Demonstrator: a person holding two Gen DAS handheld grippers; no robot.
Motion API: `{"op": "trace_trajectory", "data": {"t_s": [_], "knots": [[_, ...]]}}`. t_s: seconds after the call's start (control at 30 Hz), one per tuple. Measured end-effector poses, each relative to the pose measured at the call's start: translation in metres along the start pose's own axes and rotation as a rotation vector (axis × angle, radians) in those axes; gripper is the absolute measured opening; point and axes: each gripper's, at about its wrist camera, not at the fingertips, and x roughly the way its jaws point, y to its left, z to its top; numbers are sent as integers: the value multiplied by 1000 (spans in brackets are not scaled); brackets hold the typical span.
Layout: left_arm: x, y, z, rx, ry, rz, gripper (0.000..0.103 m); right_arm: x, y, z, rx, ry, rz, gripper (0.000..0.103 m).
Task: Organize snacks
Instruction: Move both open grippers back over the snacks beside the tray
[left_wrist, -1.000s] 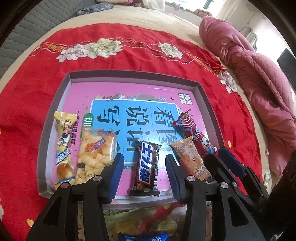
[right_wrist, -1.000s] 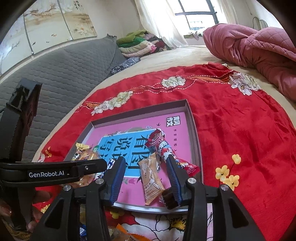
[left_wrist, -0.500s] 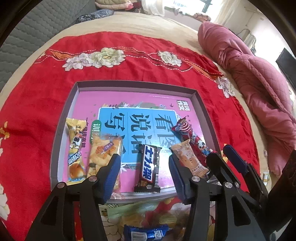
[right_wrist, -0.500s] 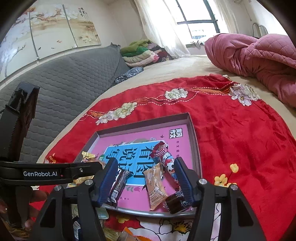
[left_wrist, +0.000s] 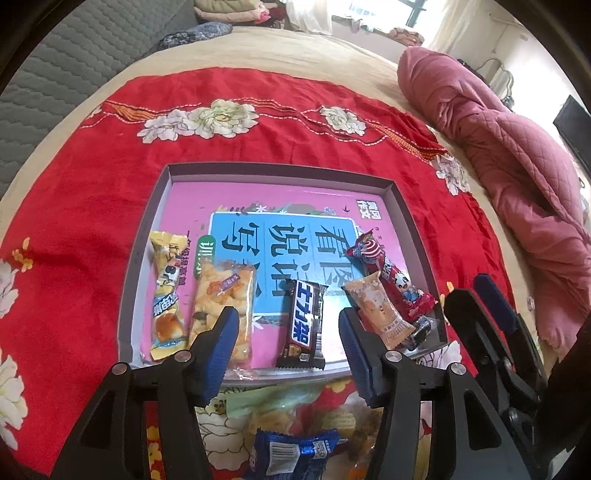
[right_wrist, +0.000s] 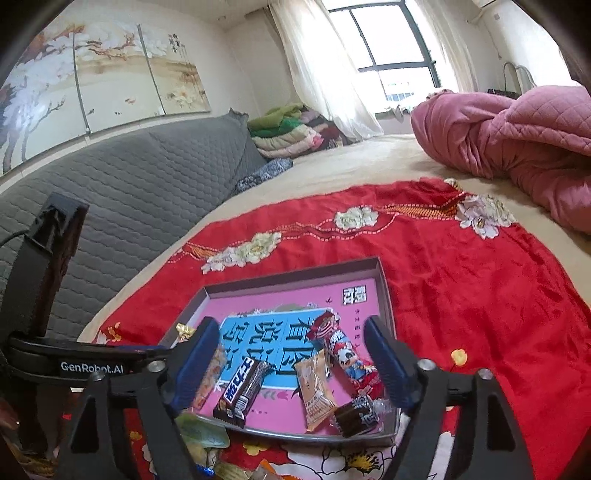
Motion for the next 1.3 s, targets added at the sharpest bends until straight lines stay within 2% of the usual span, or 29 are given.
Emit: {"op": "trace_trajectory", "data": {"t_s": [0.23, 0.37, 0.57, 1.0, 1.3], "knots": [[-8, -7, -5, 25, -4, -6, 58, -8, -1, 4, 0, -28, -10, 88], [-13, -9, -8, 24, -4, -29, 58, -14, 0, 5, -16, -38, -14, 95], [-19, -11, -10, 35, -17, -34, 59, -26, 5, 2, -63, -52, -47, 96], [-41, 0, -17, 22, -42, -42, 59, -62, 8, 6, -82, -121, -50, 98], [-48, 7, -31, 37, -39, -51, 59, -72, 16, 3, -53, -105, -55, 99]]}}
